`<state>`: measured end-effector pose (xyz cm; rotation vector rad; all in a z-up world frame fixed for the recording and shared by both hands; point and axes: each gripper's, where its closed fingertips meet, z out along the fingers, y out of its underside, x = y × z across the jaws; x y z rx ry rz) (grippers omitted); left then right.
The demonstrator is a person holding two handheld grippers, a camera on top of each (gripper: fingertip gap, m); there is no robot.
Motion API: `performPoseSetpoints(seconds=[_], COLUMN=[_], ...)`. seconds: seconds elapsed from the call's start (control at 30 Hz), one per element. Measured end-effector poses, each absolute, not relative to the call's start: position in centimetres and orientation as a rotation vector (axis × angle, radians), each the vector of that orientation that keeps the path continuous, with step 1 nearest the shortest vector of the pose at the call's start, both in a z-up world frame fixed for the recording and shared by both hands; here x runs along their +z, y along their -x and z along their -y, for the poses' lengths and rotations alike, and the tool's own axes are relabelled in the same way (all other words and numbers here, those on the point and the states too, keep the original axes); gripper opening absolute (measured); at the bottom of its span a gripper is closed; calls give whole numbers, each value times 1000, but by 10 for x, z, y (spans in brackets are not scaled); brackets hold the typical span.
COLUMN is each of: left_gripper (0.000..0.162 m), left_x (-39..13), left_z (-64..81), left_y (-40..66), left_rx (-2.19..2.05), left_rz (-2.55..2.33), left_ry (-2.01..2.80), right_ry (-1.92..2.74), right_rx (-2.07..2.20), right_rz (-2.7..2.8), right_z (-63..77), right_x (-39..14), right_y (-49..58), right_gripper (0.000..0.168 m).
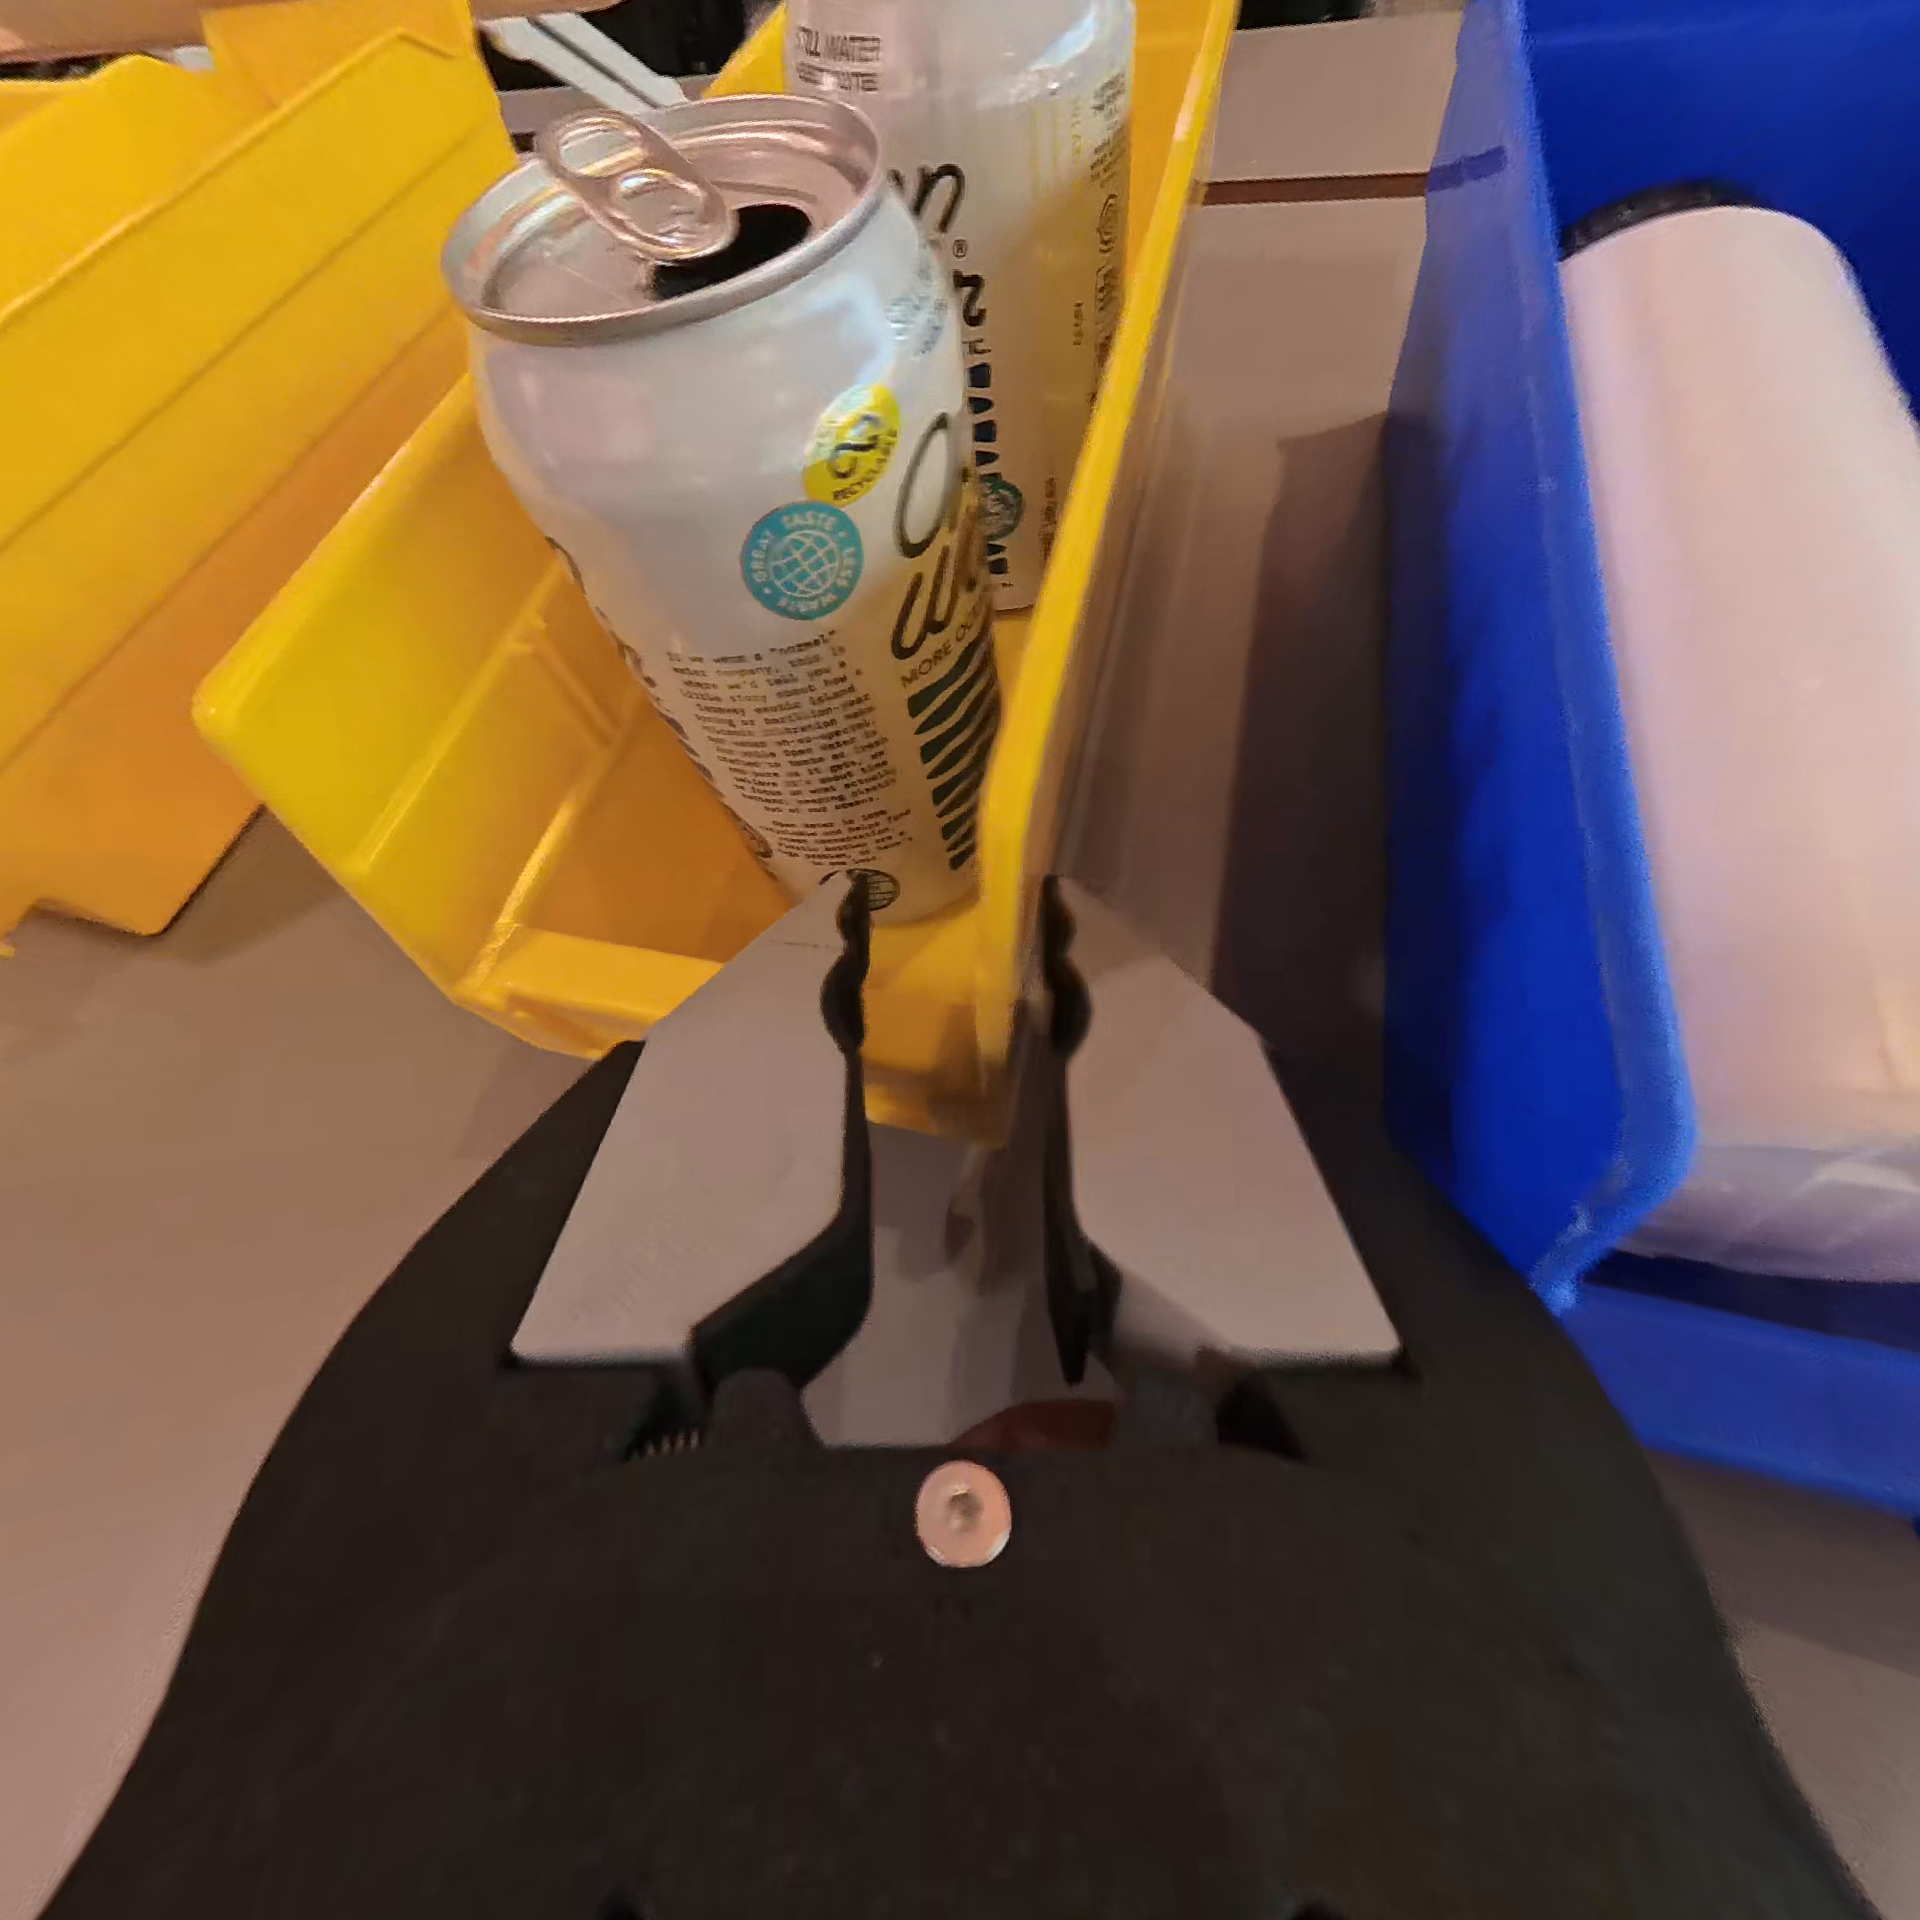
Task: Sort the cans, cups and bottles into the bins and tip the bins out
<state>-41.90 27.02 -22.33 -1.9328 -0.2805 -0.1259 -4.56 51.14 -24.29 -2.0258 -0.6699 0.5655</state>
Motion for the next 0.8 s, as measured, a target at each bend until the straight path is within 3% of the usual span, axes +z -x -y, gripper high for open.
performPoseSetpoints(seconds=[0.03, 0.1, 0.8], left_gripper=[24, 24, 24], left_x=[-224, -227, -229], left_z=[-271, -272, -273], left_y=[418, 416, 411], left_rx=[-116, -95, -71], left_rz=[273, 252, 211], left_ry=[1943, 1964, 1984], right_ry=[2024, 2008, 1996], right_rx=[568, 516, 942], right_rz=[673, 657, 508], right_z=[-511, -515, -469], right_x=[-243, -240, -191], right_y=[46, 40, -16], right_gripper=[26, 2, 0])
